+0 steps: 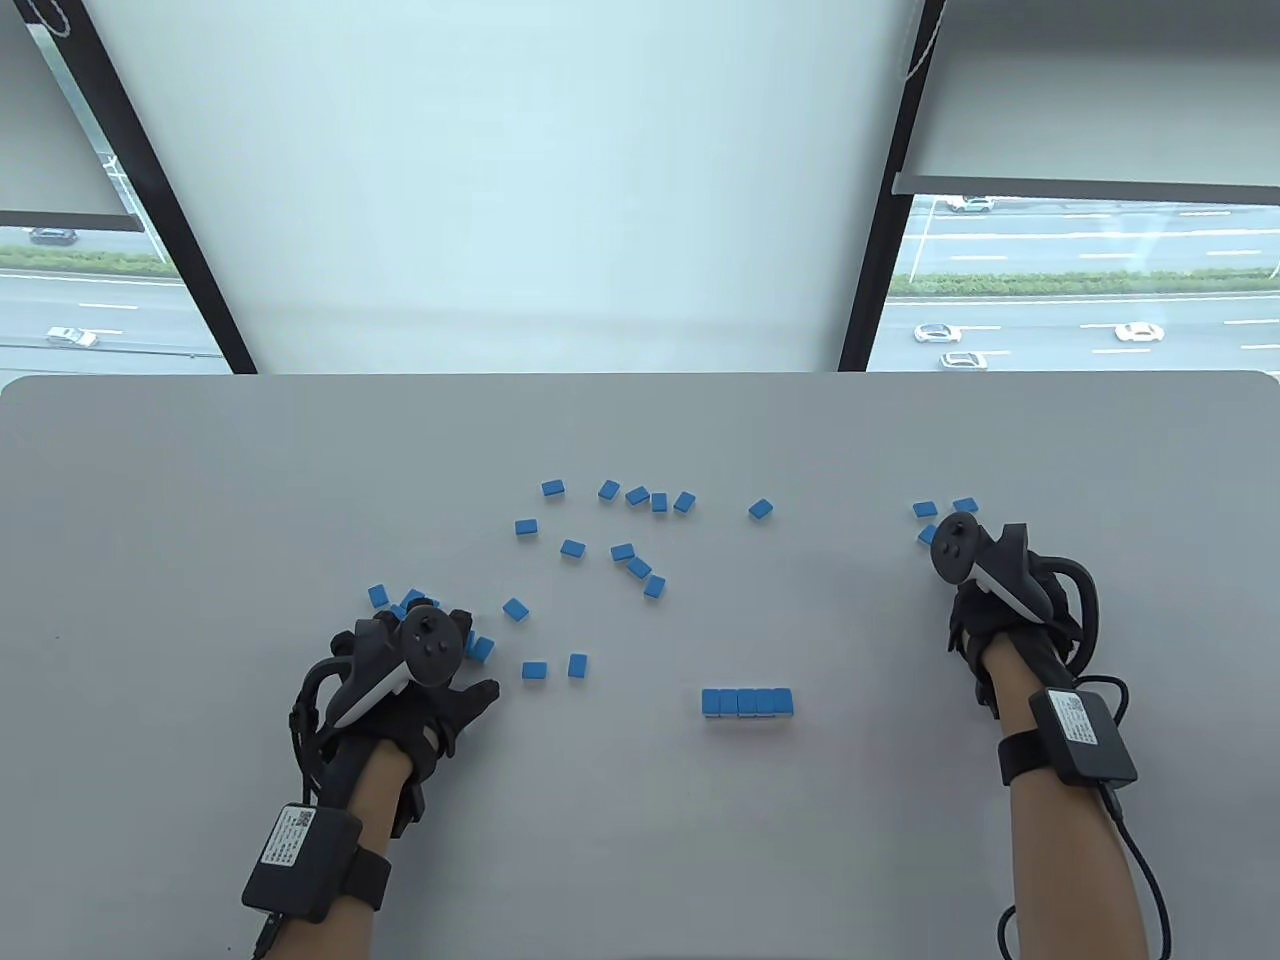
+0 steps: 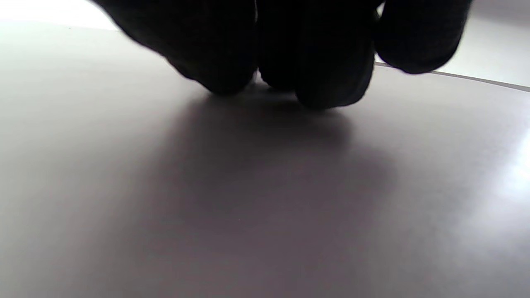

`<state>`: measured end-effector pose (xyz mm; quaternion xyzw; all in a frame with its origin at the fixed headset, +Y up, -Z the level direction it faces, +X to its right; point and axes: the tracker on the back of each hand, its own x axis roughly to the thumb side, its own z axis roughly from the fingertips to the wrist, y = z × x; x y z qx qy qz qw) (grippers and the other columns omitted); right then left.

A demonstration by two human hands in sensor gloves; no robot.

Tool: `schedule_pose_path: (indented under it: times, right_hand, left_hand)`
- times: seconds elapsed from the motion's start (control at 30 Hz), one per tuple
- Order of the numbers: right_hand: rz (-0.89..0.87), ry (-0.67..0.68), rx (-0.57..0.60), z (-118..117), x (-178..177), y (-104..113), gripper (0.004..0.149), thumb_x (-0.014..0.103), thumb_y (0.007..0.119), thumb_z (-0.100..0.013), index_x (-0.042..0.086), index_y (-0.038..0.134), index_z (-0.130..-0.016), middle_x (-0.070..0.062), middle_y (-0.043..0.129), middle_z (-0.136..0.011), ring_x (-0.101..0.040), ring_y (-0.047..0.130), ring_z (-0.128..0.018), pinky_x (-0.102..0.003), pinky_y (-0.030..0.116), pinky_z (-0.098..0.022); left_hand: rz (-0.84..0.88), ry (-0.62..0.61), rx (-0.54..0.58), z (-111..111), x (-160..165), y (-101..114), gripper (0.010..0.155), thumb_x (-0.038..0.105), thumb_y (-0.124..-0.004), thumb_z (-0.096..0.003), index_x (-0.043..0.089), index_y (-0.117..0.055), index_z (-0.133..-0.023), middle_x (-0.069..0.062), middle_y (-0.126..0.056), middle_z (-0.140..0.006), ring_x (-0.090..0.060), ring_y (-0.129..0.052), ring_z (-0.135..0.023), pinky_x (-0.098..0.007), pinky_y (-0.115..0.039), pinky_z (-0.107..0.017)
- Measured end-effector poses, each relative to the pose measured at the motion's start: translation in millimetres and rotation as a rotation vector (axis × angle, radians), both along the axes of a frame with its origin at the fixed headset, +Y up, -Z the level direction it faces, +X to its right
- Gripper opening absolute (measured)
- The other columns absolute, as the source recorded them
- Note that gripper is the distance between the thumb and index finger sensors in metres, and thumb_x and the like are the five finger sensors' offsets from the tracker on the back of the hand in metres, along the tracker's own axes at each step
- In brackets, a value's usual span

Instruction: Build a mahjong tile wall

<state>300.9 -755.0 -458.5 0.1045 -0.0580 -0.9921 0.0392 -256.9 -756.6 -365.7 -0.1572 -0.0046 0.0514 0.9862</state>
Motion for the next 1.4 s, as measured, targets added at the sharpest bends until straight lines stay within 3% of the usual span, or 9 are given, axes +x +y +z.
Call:
schedule_pose_path:
  times: [0.17,0.47,0.9,1.17,1.4]
  right_hand:
    - [-0.053,-0.016,-0.008,2,2,-1,0.056,0.026,0.086,-0.039,0.013,0.067,-0.09,-0.01,0.084,-0.074,-0.026,0.094,-0.044,-0.049,0.081,-0.042]
    - [-0.132,0.011,0.006,12,-3,8,0.058,0.026,0.088,-0.037,0.008,0.067,-0.088,-0.011,0.085,-0.072,-0.025,0.096,-0.039,-0.049,0.083,-0.038]
    - [-0.202,0.257,0.094,33,-75,51,0.06,0.028,0.089,-0.037,0.01,0.067,-0.089,-0.008,0.086,-0.071,-0.022,0.097,-0.037,-0.047,0.085,-0.036]
    - [-0.124,0.371,-0.035,40,-118,34,0.06,0.029,0.09,-0.036,0.011,0.067,-0.089,-0.007,0.087,-0.07,-0.021,0.097,-0.037,-0.047,0.085,-0.036]
    - [-0.085,0.413,-0.167,43,-132,16,0.059,0.03,0.092,-0.036,0.015,0.069,-0.088,-0.005,0.087,-0.072,-0.023,0.098,-0.04,-0.047,0.085,-0.039]
  left_hand:
    - [0.003,0.002,-0.004,0,0,0,0.085,0.072,-0.065,-0.0403,0.036,-0.036,-0.112,-0.003,-0.026,-0.121,-0.046,-0.026,-0.108,-0.075,-0.022,-0.068]
    - [0.004,0.003,-0.015,0,1,-1,0.085,0.072,-0.065,-0.0403,0.036,-0.036,-0.112,-0.003,-0.026,-0.121,-0.046,-0.026,-0.108,-0.075,-0.022,-0.068]
    - [0.007,0.004,-0.019,-1,0,-2,0.085,0.072,-0.065,-0.0404,0.036,-0.036,-0.112,-0.002,-0.026,-0.121,-0.046,-0.026,-0.108,-0.075,-0.022,-0.068]
    - [0.01,0.002,-0.022,-2,0,-2,0.085,0.072,-0.065,-0.0403,0.036,-0.037,-0.112,-0.003,-0.026,-0.121,-0.046,-0.026,-0.108,-0.075,-0.022,-0.068]
    - [0.014,-0.002,-0.021,-2,1,-2,0.085,0.071,-0.065,-0.0404,0.036,-0.037,-0.112,-0.003,-0.026,-0.121,-0.046,-0.026,-0.108,-0.075,-0.022,-0.068]
